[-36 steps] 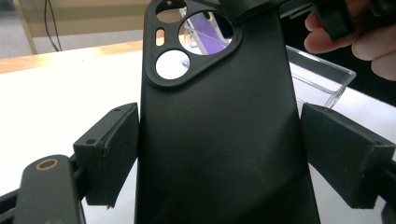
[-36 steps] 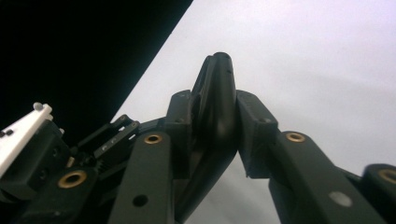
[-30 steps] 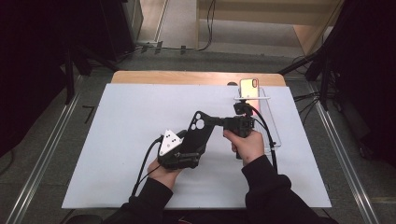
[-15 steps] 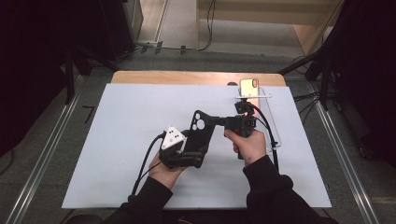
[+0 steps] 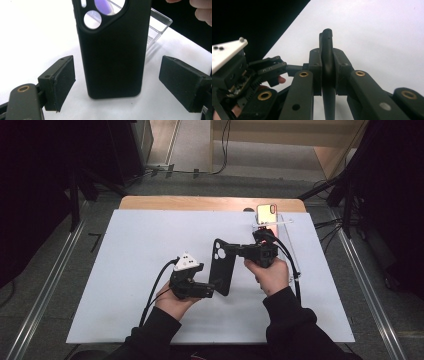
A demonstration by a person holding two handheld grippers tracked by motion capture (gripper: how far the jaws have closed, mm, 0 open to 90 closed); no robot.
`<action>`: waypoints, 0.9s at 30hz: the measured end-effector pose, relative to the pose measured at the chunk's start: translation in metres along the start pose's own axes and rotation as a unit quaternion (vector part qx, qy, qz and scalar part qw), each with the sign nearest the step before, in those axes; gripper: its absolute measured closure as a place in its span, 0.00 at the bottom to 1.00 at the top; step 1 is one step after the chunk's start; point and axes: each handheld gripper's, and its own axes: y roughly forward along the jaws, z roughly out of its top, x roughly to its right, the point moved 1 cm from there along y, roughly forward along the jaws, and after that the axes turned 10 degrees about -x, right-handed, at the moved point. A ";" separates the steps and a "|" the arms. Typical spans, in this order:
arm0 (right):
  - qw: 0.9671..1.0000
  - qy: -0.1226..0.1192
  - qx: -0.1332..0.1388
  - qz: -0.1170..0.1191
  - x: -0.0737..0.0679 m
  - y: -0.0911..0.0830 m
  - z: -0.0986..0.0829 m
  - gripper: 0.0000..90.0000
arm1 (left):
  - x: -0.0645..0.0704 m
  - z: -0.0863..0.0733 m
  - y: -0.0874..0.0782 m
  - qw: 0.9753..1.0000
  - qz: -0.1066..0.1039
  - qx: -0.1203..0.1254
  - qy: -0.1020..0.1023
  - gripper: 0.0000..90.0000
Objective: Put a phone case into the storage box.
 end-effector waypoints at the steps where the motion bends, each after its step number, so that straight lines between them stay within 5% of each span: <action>1: 1.000 -0.008 0.002 -0.007 -0.001 0.000 0.000 0.86 | -0.001 0.000 -0.001 1.000 -0.003 -0.003 -0.001 0.16; 5: 0.999 -0.034 0.002 -0.020 -0.004 -0.001 -0.001 0.86 | -0.006 0.003 -0.003 0.999 -0.019 -0.027 -0.002 0.20; 16: 0.998 -0.061 0.003 0.004 -0.001 -0.007 -0.006 0.86 | -0.017 0.009 -0.015 0.995 -0.056 -0.077 0.011 0.21; 27: 0.994 -0.106 -0.003 0.019 -0.001 -0.020 -0.011 0.86 | -0.026 0.018 -0.028 0.994 -0.074 -0.080 0.013 0.22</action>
